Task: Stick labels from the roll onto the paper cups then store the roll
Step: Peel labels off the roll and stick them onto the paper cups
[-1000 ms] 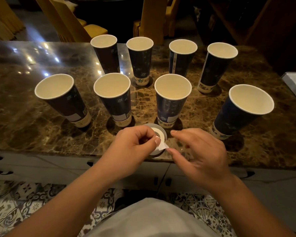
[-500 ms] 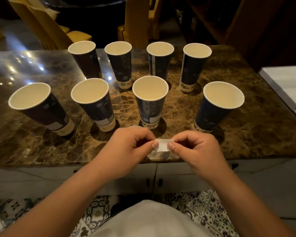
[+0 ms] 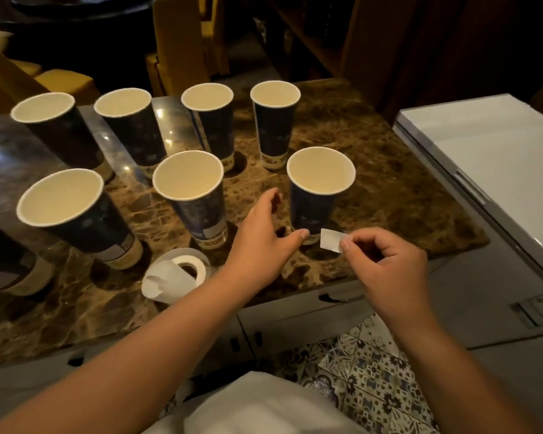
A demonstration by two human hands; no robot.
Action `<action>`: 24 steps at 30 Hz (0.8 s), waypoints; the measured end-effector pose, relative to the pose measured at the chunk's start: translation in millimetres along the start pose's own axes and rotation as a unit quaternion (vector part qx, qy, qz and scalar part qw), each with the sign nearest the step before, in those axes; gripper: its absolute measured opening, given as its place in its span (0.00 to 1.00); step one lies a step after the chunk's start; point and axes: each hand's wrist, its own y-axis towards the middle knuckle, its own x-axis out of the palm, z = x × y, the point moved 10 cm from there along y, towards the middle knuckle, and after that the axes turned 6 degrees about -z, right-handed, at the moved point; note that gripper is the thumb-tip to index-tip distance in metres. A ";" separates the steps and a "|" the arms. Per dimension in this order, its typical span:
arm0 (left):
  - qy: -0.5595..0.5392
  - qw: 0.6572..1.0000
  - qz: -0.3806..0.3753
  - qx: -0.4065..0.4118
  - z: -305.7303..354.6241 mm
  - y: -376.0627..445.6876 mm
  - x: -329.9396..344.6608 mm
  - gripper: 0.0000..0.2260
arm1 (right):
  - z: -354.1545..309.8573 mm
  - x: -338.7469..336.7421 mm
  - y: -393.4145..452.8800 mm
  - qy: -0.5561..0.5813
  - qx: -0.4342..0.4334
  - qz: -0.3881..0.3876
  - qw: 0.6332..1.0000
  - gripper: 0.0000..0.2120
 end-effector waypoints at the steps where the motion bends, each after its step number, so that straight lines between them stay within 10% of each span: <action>1: -0.015 1.000 -0.003 -0.004 -0.6 7.8 6.5 0.40 | 4.4 -3.2 -0.4 0.001 0.009 0.004 1.000 0.05; 13: -0.177 0.983 -0.054 0.007 7.7 32.3 25.1 0.26 | 25.0 -14.9 2.2 0.100 0.073 -0.002 0.992 0.10; 24: -0.430 0.882 -0.145 -0.125 -19.8 -11.8 47.8 0.23 | 10.0 27.7 3.9 0.241 0.126 -0.063 0.960 0.06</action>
